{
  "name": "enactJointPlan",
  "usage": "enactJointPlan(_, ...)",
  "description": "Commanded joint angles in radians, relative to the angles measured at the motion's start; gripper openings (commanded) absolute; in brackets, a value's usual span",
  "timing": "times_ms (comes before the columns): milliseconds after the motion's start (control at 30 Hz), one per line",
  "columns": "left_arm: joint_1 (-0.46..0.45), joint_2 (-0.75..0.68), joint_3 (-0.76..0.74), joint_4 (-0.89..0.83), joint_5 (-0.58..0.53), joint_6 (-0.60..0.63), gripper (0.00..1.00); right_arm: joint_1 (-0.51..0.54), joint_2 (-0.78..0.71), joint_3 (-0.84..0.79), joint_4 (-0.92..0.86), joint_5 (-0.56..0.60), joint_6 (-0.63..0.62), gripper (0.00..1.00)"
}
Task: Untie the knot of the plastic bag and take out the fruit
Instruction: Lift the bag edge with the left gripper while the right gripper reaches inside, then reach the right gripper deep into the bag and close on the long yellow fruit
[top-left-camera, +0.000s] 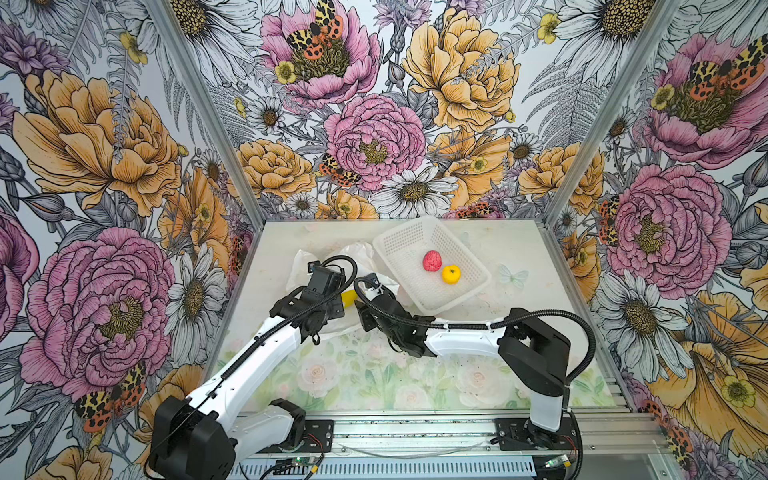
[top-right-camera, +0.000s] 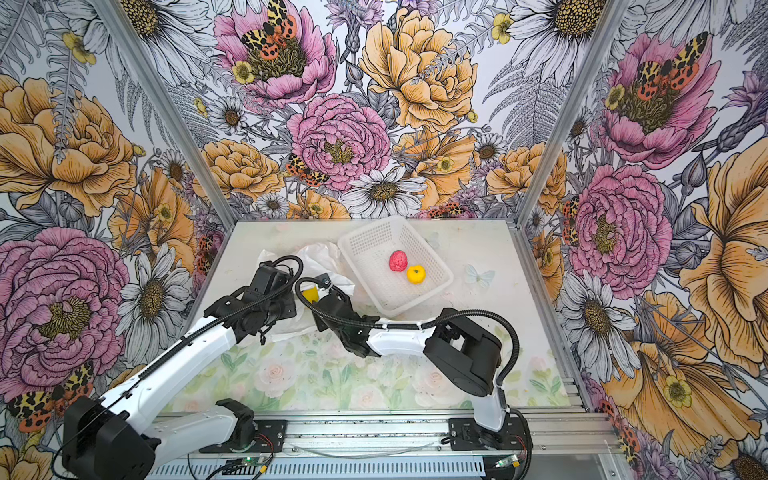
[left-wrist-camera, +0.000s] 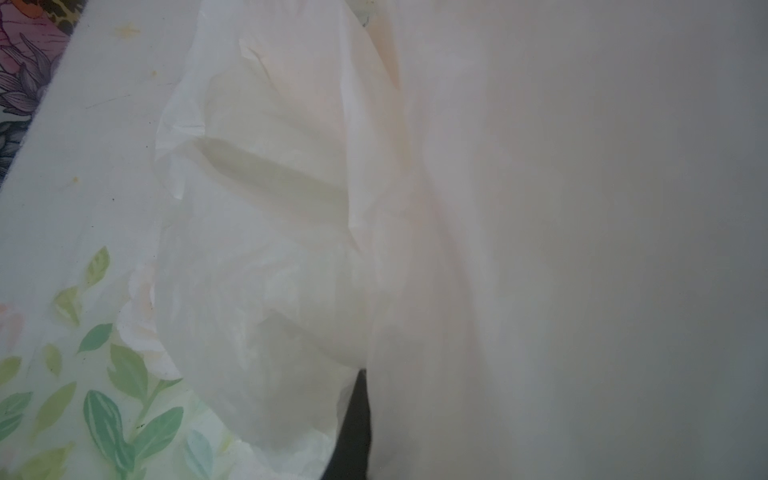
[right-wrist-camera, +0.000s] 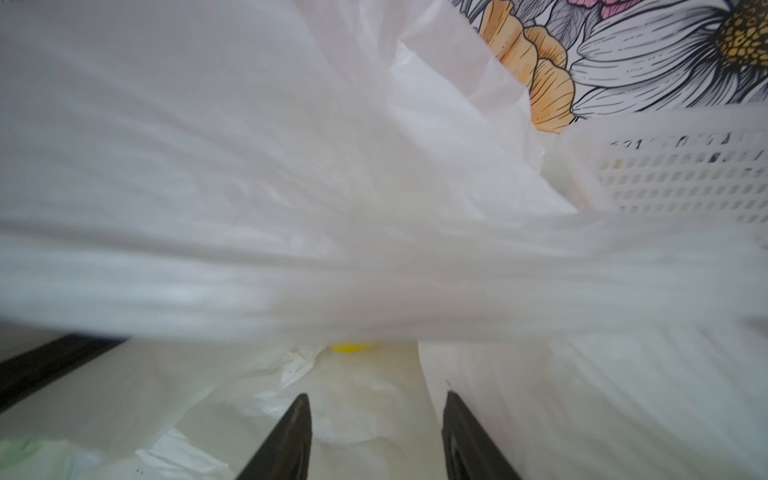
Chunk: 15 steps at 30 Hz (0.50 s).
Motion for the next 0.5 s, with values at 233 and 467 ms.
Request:
enactJointPlan(233,0.016,0.052,0.154,-0.190,0.218,0.126,0.00,-0.021,0.201,0.220,-0.142,0.000,0.201,0.62)
enactJointPlan(467,0.043,0.083,0.181,-0.220,0.319,0.218,0.00,-0.067,0.291,0.313,-0.223,-0.006,0.205,0.67)
